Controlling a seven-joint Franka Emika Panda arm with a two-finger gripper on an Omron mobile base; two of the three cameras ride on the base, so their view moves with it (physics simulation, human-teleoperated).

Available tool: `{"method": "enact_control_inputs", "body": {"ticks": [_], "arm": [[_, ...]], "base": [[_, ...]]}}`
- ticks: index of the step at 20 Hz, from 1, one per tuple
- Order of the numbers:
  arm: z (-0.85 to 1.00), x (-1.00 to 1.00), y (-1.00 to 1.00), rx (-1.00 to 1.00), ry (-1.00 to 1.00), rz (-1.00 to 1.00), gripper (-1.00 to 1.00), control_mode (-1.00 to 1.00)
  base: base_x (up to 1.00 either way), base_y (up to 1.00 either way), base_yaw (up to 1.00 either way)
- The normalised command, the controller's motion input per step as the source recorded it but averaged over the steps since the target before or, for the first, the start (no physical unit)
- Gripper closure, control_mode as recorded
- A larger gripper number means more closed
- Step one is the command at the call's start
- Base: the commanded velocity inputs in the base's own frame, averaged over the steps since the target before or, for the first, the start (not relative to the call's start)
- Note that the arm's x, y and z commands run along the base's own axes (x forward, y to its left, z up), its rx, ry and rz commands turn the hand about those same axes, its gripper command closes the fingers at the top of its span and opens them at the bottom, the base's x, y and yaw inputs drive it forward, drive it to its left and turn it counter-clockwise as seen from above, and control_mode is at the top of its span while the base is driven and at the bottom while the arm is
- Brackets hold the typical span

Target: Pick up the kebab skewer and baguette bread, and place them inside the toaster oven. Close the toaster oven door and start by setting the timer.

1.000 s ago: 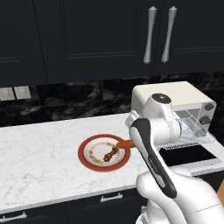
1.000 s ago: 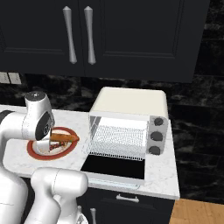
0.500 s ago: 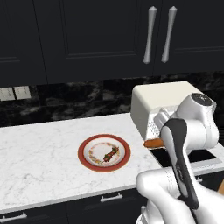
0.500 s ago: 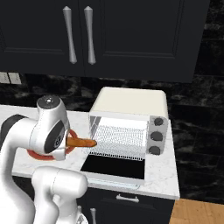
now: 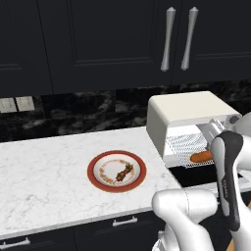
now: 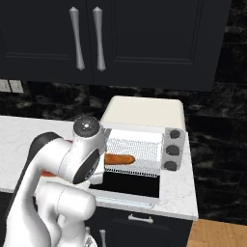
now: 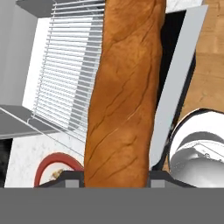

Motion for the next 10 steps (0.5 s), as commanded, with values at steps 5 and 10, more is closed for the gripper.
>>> {"method": "enact_control_inputs", "body": {"ticks": [5,10], "arm": [[0.01,0.10,-0.41,0.00,-0.09,-0.04,1.00,-1.00],[0.00,0.17,-0.25,0.00,-0.10,-0.05,1.00,-1.00]], "base": [[0.00,0.00,0.00],[0.00,0.00,0.00]]}}
